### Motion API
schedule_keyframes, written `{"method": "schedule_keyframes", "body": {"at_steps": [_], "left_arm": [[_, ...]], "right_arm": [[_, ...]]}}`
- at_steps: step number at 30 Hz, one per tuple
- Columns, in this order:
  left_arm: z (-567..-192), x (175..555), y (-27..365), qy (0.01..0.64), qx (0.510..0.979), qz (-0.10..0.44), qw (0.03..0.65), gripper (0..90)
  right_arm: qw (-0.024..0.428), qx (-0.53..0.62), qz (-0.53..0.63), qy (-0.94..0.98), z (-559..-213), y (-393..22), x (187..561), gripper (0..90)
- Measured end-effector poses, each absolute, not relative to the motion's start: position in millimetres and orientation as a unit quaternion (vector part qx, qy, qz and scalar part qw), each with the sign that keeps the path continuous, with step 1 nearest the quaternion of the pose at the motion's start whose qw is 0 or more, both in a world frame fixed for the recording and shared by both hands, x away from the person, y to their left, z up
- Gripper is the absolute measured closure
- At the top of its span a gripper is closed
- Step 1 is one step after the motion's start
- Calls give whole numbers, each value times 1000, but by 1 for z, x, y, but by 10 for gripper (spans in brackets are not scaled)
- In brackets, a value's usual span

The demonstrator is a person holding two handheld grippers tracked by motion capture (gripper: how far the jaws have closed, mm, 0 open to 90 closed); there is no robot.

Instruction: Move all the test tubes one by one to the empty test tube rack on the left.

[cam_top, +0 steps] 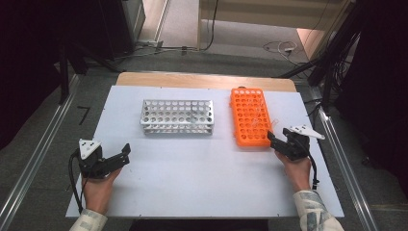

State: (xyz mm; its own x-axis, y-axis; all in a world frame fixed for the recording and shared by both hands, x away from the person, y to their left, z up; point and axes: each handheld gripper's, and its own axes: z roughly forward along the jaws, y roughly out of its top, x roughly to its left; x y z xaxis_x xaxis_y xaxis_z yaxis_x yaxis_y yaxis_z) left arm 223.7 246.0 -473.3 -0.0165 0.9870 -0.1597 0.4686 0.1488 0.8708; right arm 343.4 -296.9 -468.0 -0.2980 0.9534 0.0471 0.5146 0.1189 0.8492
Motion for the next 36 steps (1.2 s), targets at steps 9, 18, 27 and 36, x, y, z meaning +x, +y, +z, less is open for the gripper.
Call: {"method": "schedule_keyframes", "body": {"at_steps": [9, 18, 27, 36], "left_arm": [[-474, 225, 245, 640, 571, 317, 405, 24], [-475, 225, 245, 641, 572, 316, 402, 24], [-475, 225, 245, 640, 573, 315, 403, 24], [-474, 225, 245, 640, 572, 315, 404, 24]], "right_arm": [[278, 515, 409, 700, -472, -289, 352, 517], [290, 508, 408, 702, -474, -284, 355, 661], [297, 500, 404, 706, -476, -282, 357, 728], [301, 501, 417, 696, -464, -283, 353, 734]]}}
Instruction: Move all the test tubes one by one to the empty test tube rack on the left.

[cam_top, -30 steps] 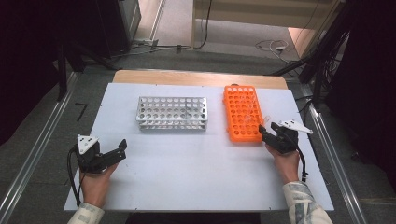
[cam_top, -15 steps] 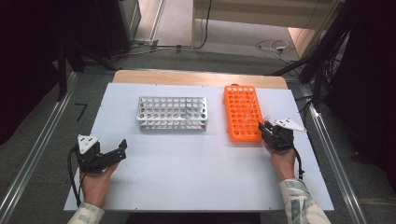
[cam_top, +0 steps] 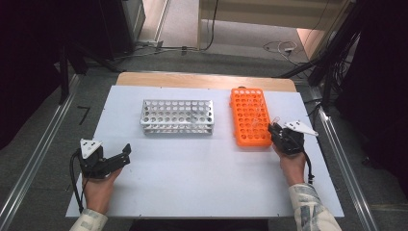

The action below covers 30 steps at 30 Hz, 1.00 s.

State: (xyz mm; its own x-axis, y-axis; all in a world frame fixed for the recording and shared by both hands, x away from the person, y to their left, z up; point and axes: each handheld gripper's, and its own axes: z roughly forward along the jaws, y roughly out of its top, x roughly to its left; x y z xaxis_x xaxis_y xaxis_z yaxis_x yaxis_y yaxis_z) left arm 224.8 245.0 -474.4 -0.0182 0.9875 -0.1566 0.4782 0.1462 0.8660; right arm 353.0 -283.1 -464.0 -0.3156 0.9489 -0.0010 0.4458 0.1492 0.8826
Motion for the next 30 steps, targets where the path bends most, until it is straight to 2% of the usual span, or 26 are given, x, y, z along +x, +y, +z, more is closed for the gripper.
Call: {"method": "schedule_keyframes", "body": {"at_steps": [13, 30], "left_arm": [[-474, 225, 245, 640, 572, 315, 406, 24], [-473, 223, 245, 638, 573, 315, 407, 33]], "right_arm": [[301, 496, 433, 690, -445, -282, 344, 734], [267, 490, 440, 704, -432, -279, 315, 734]]}}
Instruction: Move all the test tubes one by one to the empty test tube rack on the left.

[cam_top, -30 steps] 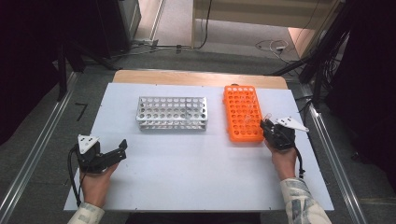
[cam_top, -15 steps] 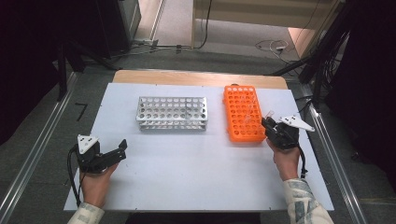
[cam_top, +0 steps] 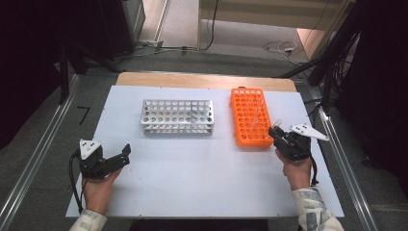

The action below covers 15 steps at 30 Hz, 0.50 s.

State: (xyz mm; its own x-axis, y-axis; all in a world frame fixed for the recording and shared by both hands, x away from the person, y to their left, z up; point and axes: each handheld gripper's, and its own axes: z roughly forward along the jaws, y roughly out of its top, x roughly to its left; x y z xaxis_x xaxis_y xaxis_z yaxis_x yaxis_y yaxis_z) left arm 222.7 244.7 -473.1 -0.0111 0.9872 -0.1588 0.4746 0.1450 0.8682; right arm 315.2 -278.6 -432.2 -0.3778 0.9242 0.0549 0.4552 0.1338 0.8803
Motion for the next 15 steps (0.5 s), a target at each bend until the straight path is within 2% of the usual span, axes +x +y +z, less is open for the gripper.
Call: {"method": "schedule_keyframes", "body": {"at_steps": [15], "left_arm": [[-473, 223, 233, 627, 584, 314, 408, 33]], "right_arm": [[234, 443, 444, 743, -431, -243, 296, 734]]}}
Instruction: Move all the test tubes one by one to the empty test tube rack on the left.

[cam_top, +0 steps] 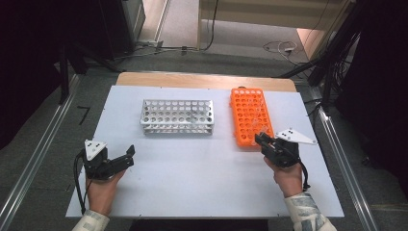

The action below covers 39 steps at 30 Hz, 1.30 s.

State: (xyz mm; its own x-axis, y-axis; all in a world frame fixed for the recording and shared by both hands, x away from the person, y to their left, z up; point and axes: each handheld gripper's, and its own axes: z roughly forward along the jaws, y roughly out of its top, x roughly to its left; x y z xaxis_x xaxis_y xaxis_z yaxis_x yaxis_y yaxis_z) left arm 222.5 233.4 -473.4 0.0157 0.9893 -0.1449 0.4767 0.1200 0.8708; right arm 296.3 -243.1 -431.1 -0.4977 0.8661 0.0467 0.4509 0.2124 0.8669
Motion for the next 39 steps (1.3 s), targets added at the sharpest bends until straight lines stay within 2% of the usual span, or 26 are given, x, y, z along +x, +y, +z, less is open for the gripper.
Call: {"method": "schedule_keyframes", "body": {"at_steps": [24, 30, 35, 39], "left_arm": [[-457, 225, 167, 553, 637, 268, 465, 54], [-453, 226, 152, 524, 657, 274, 467, 88], [-448, 226, 146, 517, 656, 274, 477, 119], [-442, 231, 140, 509, 663, 257, 485, 150]], "right_arm": [[168, 341, 438, 815, -450, -139, 290, 735], [159, 320, 438, 825, -453, -120, 292, 734], [151, 303, 436, 834, -455, -104, 291, 736], [145, 288, 438, 839, -456, -89, 291, 736]]}}
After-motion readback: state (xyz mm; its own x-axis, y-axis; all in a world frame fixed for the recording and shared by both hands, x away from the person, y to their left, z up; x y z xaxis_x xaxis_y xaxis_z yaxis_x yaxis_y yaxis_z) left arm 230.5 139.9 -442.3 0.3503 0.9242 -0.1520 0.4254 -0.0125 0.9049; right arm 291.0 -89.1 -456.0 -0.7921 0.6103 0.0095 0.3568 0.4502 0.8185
